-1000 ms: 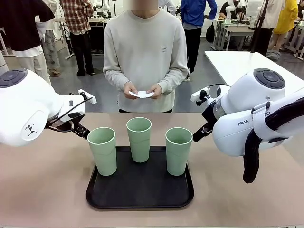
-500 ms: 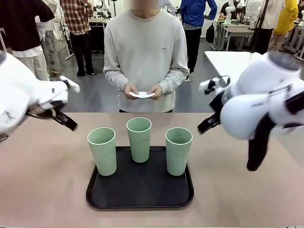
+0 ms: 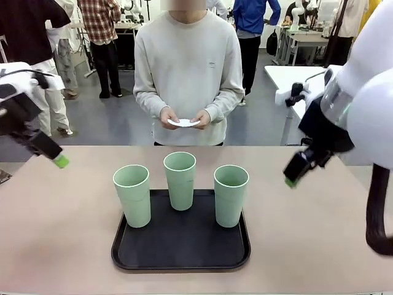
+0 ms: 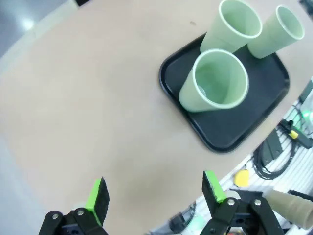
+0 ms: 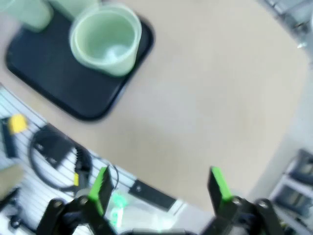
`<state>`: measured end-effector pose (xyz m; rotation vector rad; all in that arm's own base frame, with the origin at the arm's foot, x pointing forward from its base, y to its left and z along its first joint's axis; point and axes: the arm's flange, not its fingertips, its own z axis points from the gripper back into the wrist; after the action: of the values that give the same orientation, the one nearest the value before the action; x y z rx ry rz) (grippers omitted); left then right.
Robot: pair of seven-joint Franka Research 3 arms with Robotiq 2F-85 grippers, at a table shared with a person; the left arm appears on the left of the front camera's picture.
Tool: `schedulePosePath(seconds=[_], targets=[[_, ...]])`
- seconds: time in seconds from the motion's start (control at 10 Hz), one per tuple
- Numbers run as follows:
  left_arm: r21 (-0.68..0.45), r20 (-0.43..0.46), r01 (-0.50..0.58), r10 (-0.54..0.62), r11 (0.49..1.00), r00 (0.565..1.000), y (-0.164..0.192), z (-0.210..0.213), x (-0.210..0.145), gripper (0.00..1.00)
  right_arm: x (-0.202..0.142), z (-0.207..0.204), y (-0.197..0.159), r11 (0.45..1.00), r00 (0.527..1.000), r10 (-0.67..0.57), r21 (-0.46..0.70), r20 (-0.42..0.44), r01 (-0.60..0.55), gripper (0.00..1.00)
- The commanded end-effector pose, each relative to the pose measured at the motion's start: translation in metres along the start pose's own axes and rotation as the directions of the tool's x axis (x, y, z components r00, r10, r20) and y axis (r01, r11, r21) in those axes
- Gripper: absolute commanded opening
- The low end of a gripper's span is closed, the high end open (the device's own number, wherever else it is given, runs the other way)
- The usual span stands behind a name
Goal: Place coasters on the table and set cups on them.
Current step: Pick up one Reusable plastic cup and place it on a coaster set by the human.
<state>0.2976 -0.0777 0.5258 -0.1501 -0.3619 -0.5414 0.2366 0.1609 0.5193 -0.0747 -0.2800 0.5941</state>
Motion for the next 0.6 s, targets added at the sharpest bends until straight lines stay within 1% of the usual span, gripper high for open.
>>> schedulePosePath(seconds=[0.0,0.4,0.5], targets=[[0.007,0.031,0.062,-0.063,0.998,0.998,0.0062,-0.0198,0.0158,1.0,0.0198,-0.0101,-0.0252,1.0,0.997,-0.024,0.019,0.078,0.022,1.0],[0.007,0.031,0.062,-0.063,0.998,0.998,0.0062,-0.0198,0.0158,1.0,0.0198,-0.0101,-0.0252,1.0,0.997,-0.024,0.019,0.078,0.022,1.0],[0.024,0.012,0.044,-0.044,0.999,0.999,0.0054,-0.0153,0.0118,1.0,0.014,-0.0045,-0.0217,0.999,0.997,-0.038,0.02,0.068,0.037,1.0]])
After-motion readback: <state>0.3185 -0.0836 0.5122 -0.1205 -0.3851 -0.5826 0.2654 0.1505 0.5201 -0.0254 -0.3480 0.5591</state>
